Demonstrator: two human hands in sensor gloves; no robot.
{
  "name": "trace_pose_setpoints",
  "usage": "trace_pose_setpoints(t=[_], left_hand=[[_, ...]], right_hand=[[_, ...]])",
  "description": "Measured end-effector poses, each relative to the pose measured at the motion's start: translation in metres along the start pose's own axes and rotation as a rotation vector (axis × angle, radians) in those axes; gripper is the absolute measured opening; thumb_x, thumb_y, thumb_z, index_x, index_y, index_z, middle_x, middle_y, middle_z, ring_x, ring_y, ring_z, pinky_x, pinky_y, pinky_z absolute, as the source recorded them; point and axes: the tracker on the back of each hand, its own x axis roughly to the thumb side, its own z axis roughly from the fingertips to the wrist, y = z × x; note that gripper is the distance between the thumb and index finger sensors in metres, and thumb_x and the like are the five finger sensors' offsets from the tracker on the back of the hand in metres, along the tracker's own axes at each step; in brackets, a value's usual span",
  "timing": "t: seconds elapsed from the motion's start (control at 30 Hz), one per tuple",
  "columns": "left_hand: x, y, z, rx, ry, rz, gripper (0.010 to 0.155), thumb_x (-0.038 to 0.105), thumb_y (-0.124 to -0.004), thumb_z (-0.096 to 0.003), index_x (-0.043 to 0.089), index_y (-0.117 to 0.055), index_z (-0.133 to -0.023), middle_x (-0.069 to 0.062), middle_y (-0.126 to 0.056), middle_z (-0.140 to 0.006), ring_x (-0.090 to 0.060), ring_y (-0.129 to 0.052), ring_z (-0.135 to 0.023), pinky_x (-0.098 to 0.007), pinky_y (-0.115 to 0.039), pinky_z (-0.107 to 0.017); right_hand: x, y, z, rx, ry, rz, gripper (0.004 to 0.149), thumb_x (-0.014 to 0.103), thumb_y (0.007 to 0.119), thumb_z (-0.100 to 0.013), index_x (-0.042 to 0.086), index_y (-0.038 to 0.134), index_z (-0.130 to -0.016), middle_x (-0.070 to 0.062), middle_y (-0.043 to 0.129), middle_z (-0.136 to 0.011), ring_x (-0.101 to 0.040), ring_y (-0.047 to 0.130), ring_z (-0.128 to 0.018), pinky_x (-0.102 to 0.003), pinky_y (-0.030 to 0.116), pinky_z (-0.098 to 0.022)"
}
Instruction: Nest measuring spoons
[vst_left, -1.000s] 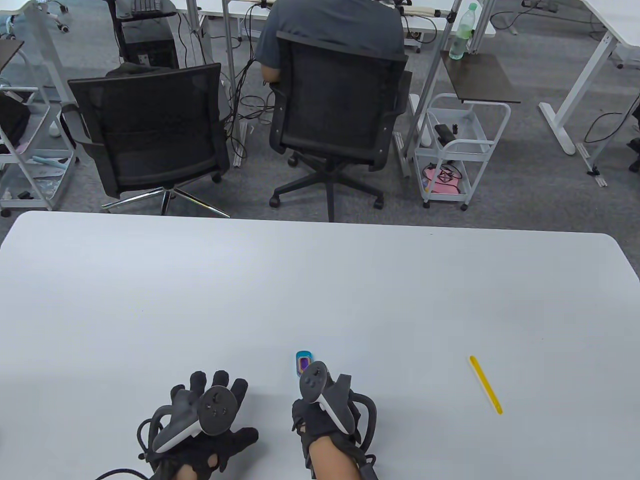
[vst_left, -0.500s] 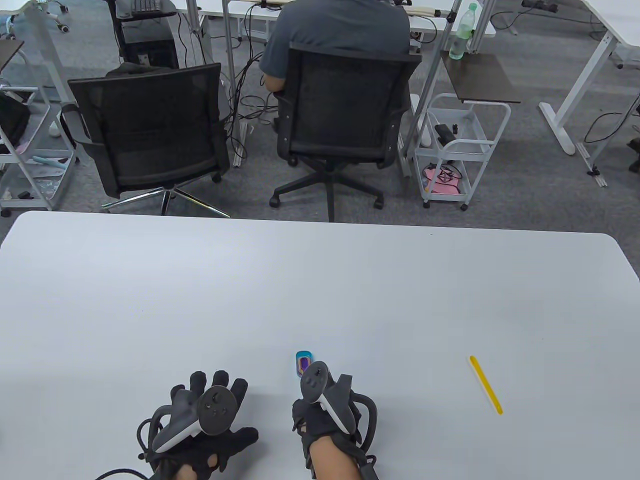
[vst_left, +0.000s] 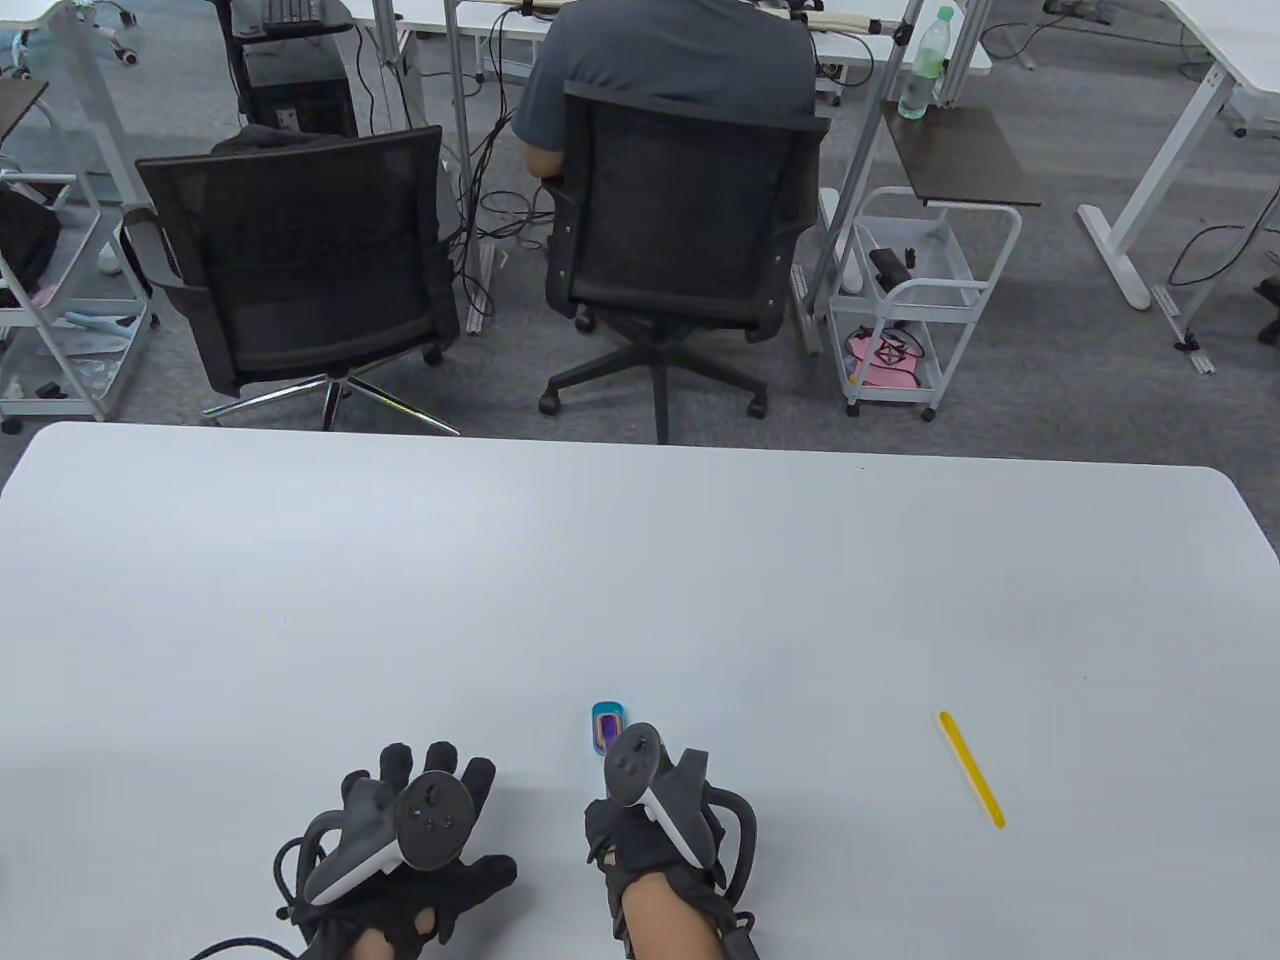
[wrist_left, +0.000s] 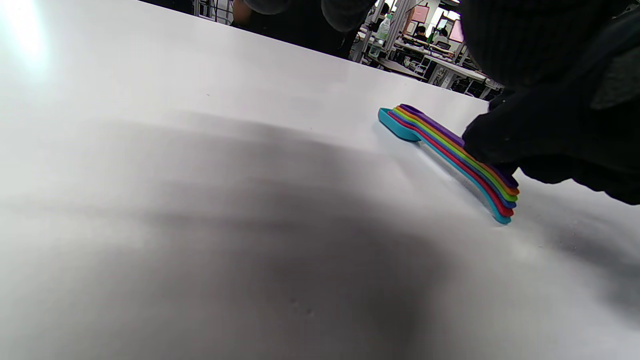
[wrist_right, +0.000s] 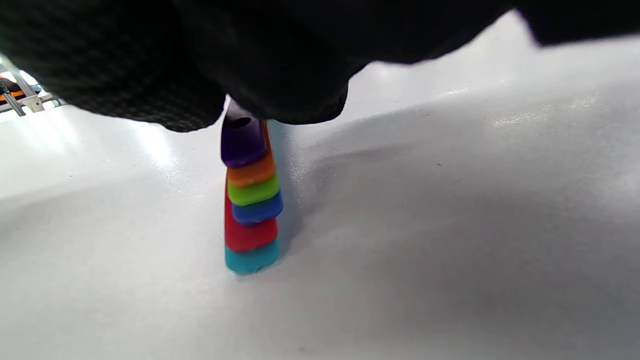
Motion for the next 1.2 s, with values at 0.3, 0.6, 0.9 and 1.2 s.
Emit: trace_pose_setpoints(t=[0.3,0.6,0.9,1.2], left_hand=[[0.0,0.0,0.0,0.0,-0.003,0.005,0.101,0.069,-0.08,-0.0432,0.023,-0.036,-0.121,-0.021,-0.023,-0.127,-0.062,-0.012,-0.111,-0.082,-0.017,-0.068],[-0.005,0.001,0.001,0.002,0.005,0.013,0.101,0.069,-0.08,-0.0431,0.022,-0.036,-0.121,-0.021,-0.024,-0.127,-0.062,-0.012,-0.111,-0.082,-0.017,-0.068],[-0.001,0.001,0.0,0.005,0.009,-0.012,0.101,0.069,-0.08,-0.043,0.022,-0.036,-0.121,-0.021,-0.023,-0.127,-0.062,-0.012,-0.111,-0.082,-0.017,-0.068],[-0.007,0.004,0.004,0.031,0.041,-0.001,0.101,0.07,-0.08,-0.0431,0.022,-0.036,-0.121,-0.022,-0.024,-0.126,-0.062,-0.012,-0.111,-0.082,-0.016,-0.068]], right_hand=[[-0.019,-0.018,0.0,-0.042,-0.033,-0.071,0.07,0.059,0.093,-0.037,0.006,0.085,-0.083,0.011,0.097,-0.03,-0.006,0.089,-0.002,-0.036,0.088,-0.004],[-0.115,-0.086,-0.01,-0.204,-0.044,-0.121,0.076,0.06,0.096,-0.034,0.01,0.079,-0.089,0.012,0.095,-0.033,-0.007,0.087,-0.007,-0.037,0.087,-0.009],[-0.25,-0.126,-0.016,-0.295,0.09,-0.098,0.077,0.06,0.097,-0.033,0.012,0.078,-0.091,0.011,0.094,-0.036,-0.009,0.088,-0.01,-0.04,0.086,-0.014],[-0.319,-0.107,-0.037,-0.177,0.184,0.015,0.082,0.06,0.099,-0.031,0.013,0.076,-0.093,0.01,0.094,-0.039,-0.011,0.088,-0.013,-0.041,0.086,-0.017]])
